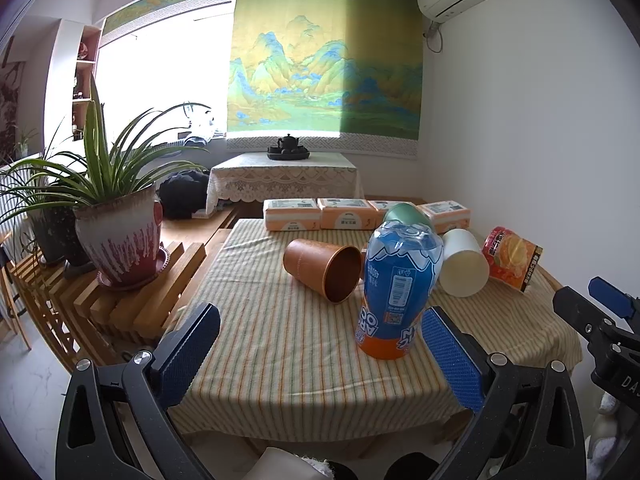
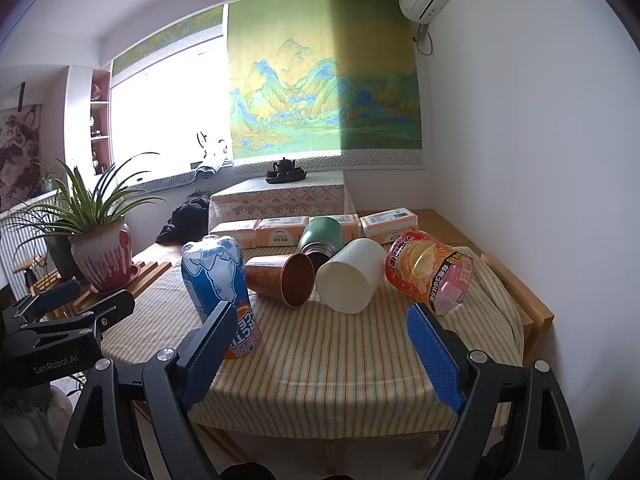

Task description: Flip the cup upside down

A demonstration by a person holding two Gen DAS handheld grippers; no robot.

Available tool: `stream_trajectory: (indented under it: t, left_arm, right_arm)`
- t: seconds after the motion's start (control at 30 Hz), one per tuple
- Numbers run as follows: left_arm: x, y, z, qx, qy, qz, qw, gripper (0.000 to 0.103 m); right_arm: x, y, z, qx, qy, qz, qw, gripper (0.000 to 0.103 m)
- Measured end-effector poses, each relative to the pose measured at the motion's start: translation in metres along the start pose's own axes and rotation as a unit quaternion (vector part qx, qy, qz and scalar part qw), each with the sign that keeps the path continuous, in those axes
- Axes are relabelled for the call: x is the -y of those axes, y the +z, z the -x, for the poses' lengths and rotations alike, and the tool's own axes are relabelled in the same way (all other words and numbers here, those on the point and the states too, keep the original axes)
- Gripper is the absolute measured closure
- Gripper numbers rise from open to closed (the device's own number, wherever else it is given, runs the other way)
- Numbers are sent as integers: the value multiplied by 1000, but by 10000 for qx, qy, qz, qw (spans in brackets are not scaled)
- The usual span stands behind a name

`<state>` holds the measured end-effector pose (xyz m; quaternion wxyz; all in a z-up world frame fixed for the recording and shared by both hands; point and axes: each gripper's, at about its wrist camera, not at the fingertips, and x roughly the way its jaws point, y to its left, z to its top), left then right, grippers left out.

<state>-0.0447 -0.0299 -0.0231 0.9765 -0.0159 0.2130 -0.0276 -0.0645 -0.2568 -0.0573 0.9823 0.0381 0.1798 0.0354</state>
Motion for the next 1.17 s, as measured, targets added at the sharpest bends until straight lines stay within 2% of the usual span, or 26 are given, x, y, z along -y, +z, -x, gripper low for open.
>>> stream_trajectory:
  t: [1.17]
  left_arm:
    - [-3,-2,-7,-50,-8,17,10000,1]
  right_arm:
    - [2,-2,-5,-86,-14,-26,10000,19]
